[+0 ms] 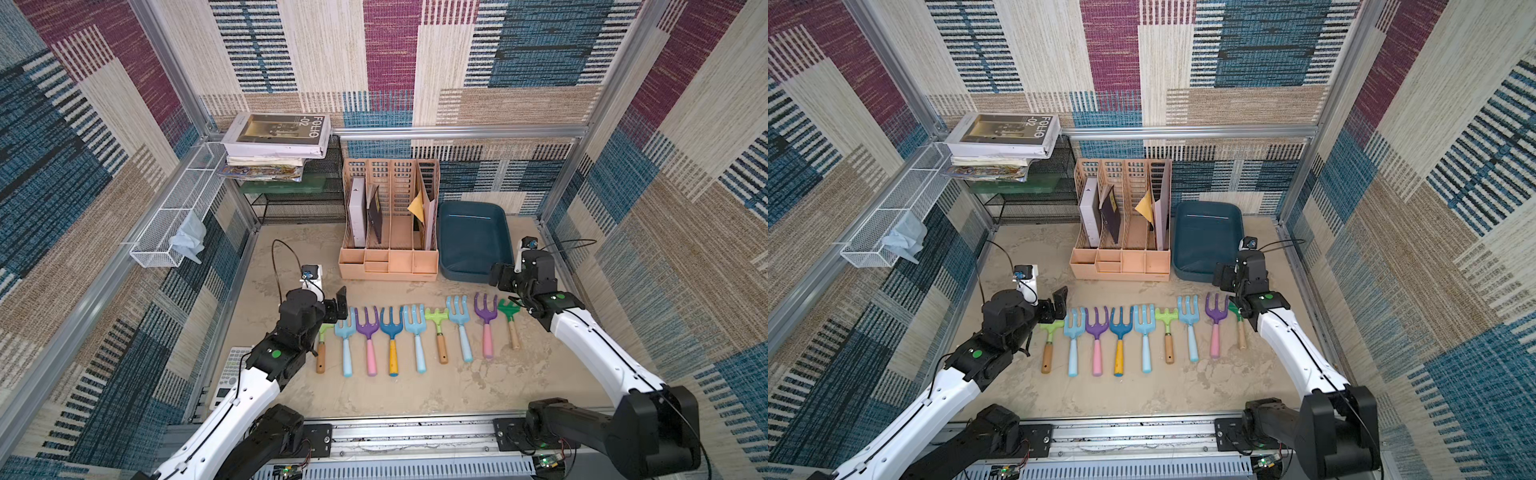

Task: Take the hand rake out of the storage box
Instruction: Adjust the rake at the center of the board.

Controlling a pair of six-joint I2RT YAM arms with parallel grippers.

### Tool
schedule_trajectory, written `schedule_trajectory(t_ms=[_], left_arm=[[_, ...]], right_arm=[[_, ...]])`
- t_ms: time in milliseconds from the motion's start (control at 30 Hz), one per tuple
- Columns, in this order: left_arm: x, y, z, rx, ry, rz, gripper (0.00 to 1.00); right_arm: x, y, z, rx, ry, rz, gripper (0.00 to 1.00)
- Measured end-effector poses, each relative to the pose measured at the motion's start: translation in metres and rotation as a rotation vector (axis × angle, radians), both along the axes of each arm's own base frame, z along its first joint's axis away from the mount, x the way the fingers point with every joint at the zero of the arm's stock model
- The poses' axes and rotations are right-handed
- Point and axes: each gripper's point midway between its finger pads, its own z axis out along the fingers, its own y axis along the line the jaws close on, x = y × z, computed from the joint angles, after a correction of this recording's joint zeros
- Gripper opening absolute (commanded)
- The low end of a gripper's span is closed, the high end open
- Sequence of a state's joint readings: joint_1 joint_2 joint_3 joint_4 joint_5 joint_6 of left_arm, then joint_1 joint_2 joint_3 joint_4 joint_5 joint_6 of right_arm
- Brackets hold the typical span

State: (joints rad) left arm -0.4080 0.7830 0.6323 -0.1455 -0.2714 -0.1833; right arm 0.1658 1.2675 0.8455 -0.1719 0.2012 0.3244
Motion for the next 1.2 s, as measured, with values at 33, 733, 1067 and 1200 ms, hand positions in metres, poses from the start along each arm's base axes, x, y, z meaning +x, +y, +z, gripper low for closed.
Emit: schedule_trajectory(t_ms=[33, 733, 1067, 1200], left_arm=[[-0.003, 0.003, 0.0, -0.001, -0.011, 0.006, 0.99], [-0.004, 0.018, -0.021, 0.05, 0.005, 0.044, 0.99], [-0.003, 0.018, -0.02, 0.046, 0.0, 0.043, 0.99], [-0.002, 0.018, -0.023, 0.05, 0.009, 0.044, 0.99]], right_arm=[[-0.002, 0.005, -0.019, 0.004, 0.055, 0.009, 0.96], [-0.049, 0.047, -0.137, 0.083, 0.353, 0.051, 0.96], [-0.036, 0.057, -0.135, 0.087, 0.341, 0.106, 0.96], [-0.039, 0.055, -0.119, 0.081, 0.321, 0.105, 0.96]])
